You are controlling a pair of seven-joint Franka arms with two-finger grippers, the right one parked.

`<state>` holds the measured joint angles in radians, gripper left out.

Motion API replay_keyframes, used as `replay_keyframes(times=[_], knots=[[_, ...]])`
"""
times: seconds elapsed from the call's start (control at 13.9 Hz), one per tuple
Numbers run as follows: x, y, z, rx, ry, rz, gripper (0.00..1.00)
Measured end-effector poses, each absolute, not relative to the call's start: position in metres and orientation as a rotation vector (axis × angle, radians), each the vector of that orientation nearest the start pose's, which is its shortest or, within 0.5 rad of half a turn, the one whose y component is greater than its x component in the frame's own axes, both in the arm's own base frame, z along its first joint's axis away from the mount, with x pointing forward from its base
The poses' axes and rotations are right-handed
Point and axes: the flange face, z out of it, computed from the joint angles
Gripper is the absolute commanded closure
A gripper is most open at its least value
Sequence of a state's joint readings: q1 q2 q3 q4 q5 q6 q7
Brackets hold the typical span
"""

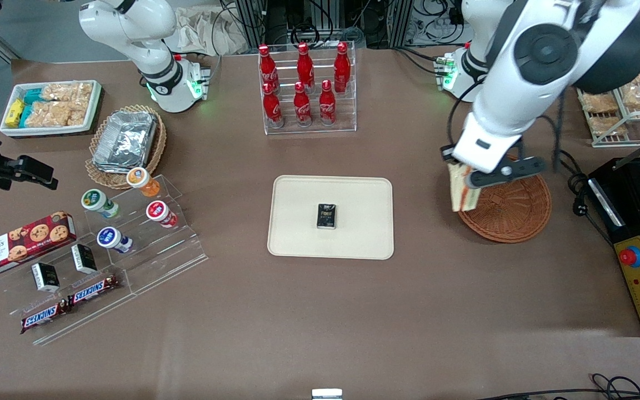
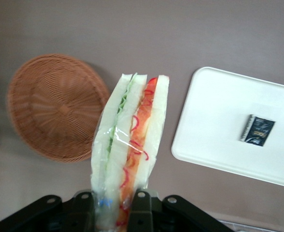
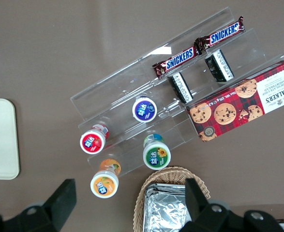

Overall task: Place sandwich from basket to tray
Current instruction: 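Lift the sandwich with the left gripper and carry it to the white tray, then lower the sandwich onto the tray beside the black box and open the left gripper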

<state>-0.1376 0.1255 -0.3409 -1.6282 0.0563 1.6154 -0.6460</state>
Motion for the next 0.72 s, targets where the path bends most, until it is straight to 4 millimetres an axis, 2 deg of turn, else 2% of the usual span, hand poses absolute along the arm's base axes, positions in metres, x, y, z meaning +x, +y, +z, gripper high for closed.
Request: replay_keyframes(times=[0.14, 0.36, 0.5, 0.72], knots=[[0.534, -0.283, 0.497, -3.072, -0.190, 0.171, 1.00], [0.543, -0.325, 0.423, -3.084, -0.140, 0.127, 1.00], [0.540, -0.349, 0.375, -3.082, -0.103, 0.122, 1.00], [0.528, -0.383, 0.316, -3.062, -0.052, 0.117, 1.00]])
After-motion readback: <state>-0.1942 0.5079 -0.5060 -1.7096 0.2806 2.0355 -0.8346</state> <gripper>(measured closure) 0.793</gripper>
